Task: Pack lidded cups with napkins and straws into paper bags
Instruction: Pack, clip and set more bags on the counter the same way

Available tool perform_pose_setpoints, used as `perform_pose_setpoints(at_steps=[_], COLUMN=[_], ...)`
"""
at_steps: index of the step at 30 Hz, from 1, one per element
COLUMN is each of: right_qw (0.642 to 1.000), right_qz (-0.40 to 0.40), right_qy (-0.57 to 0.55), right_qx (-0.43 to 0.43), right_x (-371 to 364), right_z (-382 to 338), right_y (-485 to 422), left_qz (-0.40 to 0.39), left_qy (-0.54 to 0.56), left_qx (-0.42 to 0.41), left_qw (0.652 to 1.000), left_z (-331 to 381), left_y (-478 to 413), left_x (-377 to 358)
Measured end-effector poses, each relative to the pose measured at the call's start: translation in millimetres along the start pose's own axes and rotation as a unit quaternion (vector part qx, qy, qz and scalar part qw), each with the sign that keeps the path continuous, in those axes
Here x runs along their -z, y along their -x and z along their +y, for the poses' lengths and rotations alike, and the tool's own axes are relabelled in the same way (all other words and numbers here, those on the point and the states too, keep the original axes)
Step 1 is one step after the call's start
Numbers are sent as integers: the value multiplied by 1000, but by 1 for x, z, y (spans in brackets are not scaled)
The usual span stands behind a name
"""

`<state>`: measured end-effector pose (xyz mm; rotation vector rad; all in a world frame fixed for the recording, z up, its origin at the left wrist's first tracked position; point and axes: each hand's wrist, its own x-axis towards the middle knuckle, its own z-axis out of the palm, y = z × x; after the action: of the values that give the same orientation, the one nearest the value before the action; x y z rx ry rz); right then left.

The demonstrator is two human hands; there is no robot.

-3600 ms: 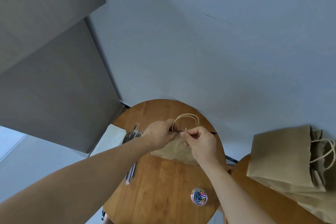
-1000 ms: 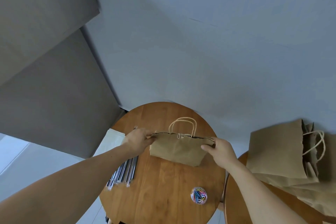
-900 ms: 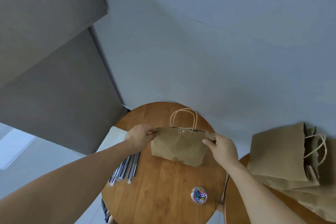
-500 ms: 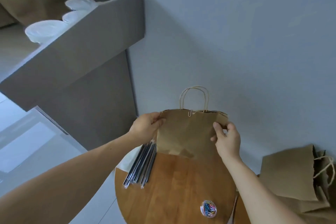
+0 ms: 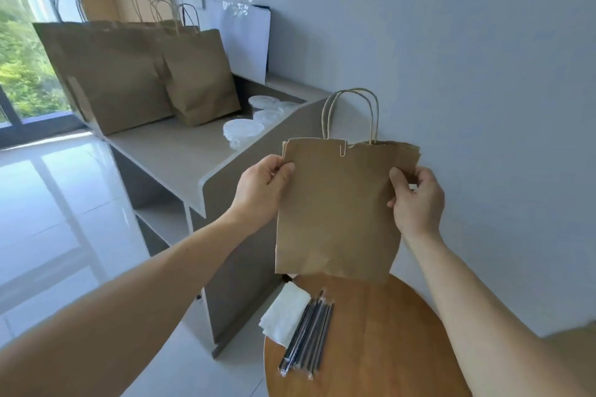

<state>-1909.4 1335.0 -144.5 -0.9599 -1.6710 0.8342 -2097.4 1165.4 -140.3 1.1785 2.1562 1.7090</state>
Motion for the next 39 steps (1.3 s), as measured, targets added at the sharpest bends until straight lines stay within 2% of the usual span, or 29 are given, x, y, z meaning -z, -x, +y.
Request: perform_pose_setpoints(at_steps=[12, 20, 25, 31, 39], right_qw=[990, 977, 963, 950, 939], right_qz=[-4, -74, -142, -206, -287], right_qy=[-108, -159, -188, -195, -165], right_qx=[87, 119, 128, 131, 92], right_x=[-93, -183, -257, -344, -464], right_z=[-180, -248, -266, -271, -259], right_y=[4, -27, -52, -66, -73], left_qz=[184, 281, 337, 351, 321], left_qy=[31, -28, -100, -155, -177], left_qx=[-85, -116, -97, -57, -6], left_qw=[979, 952, 931, 922, 930], left_z=[60, 50, 28, -14, -93], left_y=[-28, -81, -115, -148, -191], left_x=[166, 243, 284, 324, 375])
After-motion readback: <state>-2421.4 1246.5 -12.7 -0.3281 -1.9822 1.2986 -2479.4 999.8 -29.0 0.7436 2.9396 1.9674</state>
